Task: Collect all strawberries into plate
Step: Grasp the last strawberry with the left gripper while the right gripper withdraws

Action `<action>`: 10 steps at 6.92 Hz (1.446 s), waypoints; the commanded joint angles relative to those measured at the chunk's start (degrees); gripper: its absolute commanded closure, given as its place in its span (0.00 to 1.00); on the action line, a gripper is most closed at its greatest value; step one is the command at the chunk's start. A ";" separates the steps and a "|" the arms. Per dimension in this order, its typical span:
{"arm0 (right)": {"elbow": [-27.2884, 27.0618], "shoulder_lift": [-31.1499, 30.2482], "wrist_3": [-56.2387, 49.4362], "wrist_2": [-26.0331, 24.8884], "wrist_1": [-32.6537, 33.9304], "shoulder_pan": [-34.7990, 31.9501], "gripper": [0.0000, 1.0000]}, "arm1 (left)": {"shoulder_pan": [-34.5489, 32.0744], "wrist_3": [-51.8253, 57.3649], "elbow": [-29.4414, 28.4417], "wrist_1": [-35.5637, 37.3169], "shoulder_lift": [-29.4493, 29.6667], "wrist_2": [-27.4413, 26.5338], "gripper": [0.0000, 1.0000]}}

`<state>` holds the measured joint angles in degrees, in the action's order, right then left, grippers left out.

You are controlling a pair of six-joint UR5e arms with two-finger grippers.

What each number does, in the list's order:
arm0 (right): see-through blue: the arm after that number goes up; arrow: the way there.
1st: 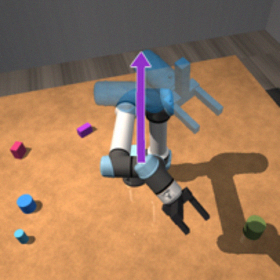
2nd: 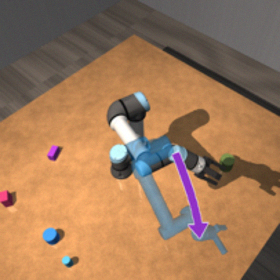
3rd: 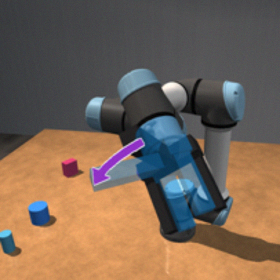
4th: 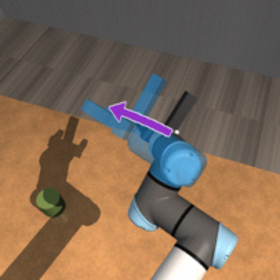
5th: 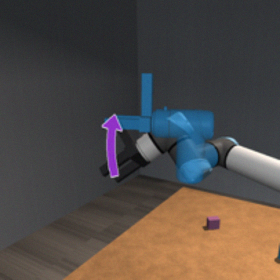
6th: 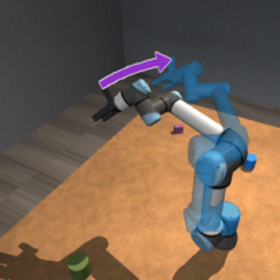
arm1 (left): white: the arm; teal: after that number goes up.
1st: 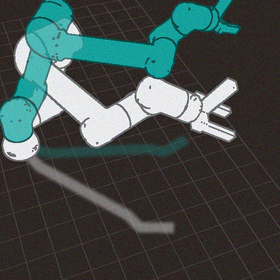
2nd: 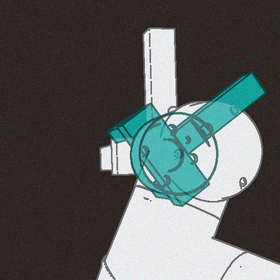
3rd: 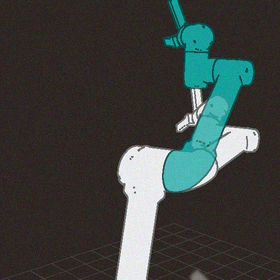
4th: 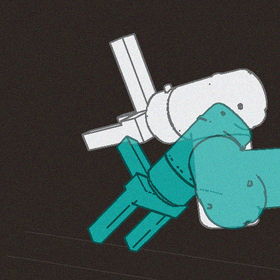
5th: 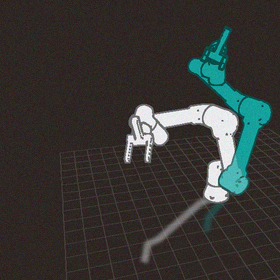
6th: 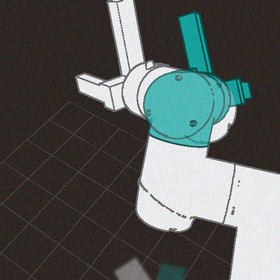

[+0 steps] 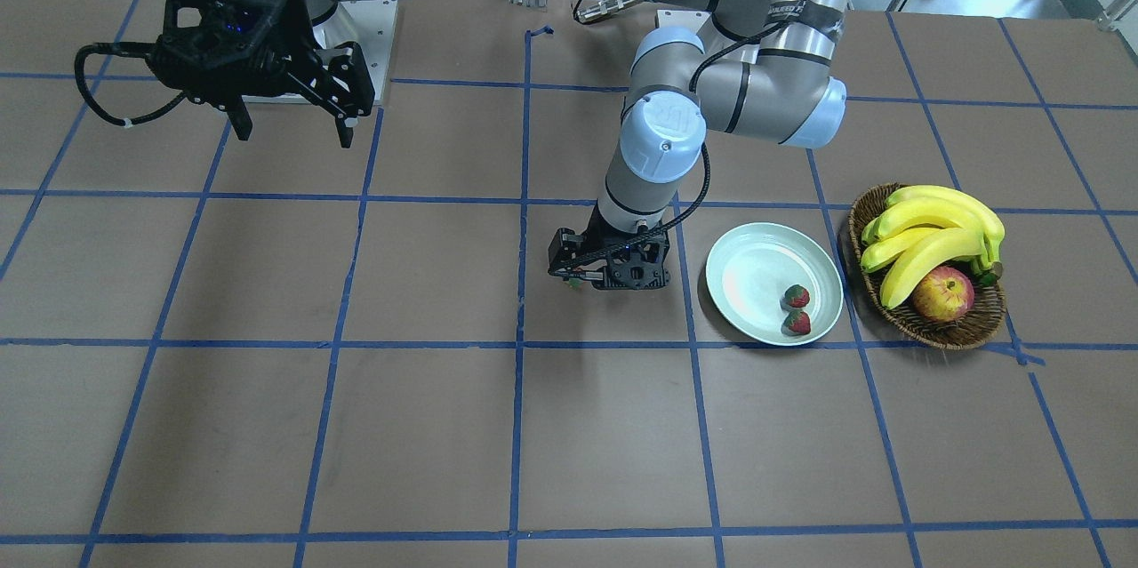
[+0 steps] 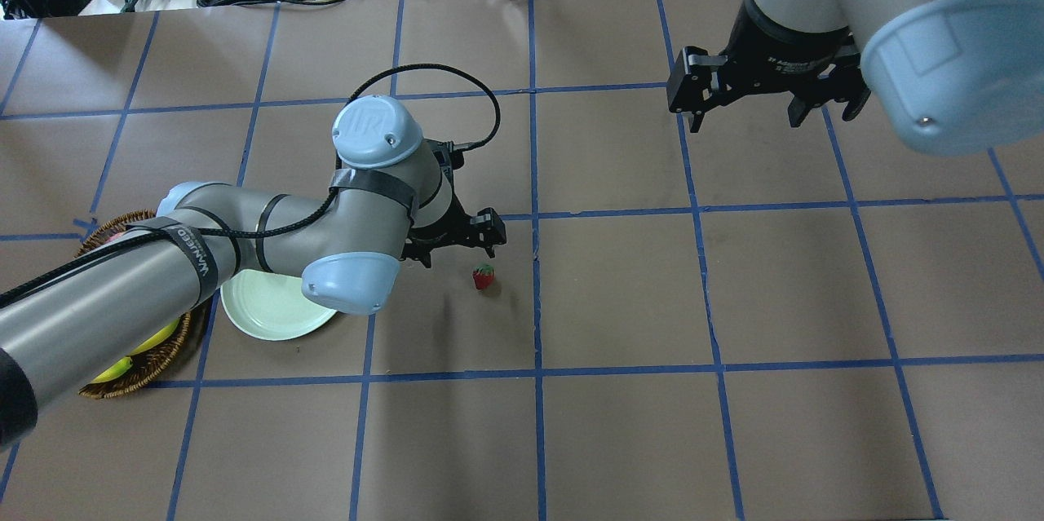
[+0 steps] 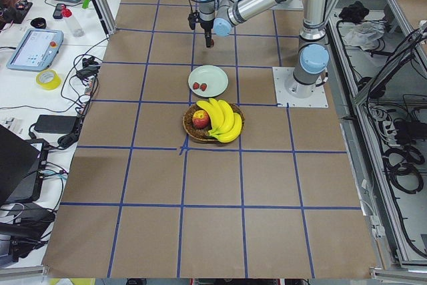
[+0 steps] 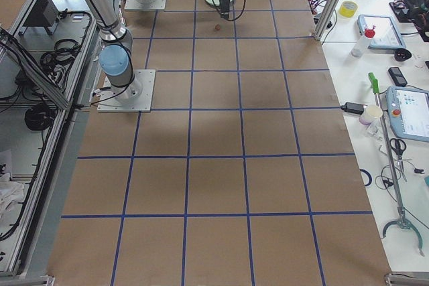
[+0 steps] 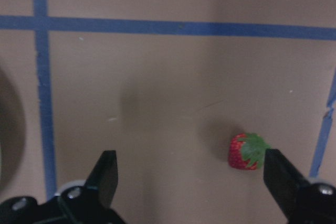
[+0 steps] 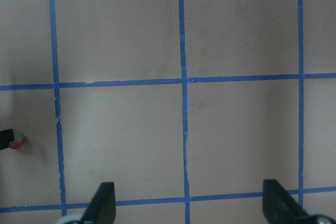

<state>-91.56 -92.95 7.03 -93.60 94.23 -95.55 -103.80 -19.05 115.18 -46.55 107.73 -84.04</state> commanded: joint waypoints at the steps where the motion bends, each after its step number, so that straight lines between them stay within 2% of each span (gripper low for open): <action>1: 1.82 -0.03 -0.71 4.27 -0.45 2.11 0.00 | -3.16 -1.69 0.04 1.20 2.65 -3.29 0.06; 2: 1.65 -0.03 -0.97 3.70 -0.36 3.08 0.00 | -3.25 -1.51 -0.05 1.20 2.92 -3.41 0.07; 3: 1.56 -0.03 -0.97 3.78 -0.36 3.35 0.00 | -3.25 -1.51 -0.05 1.20 2.92 -4.45 0.21; 4: 1.39 -0.12 -0.97 3.78 -0.54 3.35 0.00 | -3.34 -1.69 -0.05 1.20 3.01 -4.20 0.25; 6: 1.65 -0.12 -0.97 3.34 -0.97 3.35 0.00 | -3.34 -1.51 -0.05 1.20 3.01 -4.03 0.44; 7: 1.82 -0.21 -0.97 1.86 -0.98 3.17 0.00 | -3.34 -1.51 -0.05 1.20 3.01 -4.02 0.48; 9: 1.83 -0.21 -0.88 2.28 -1.15 3.17 0.00 | -3.34 -1.08 -0.05 1.20 2.92 -4.37 0.52; 10: 1.83 -0.21 -0.97 2.11 -1.33 3.26 0.00 | -3.26 -0.99 -0.22 1.20 2.23 -4.46 0.60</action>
<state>-89.75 -93.16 6.12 -91.41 93.10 -92.35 -107.12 -20.24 115.07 -45.35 110.50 -88.33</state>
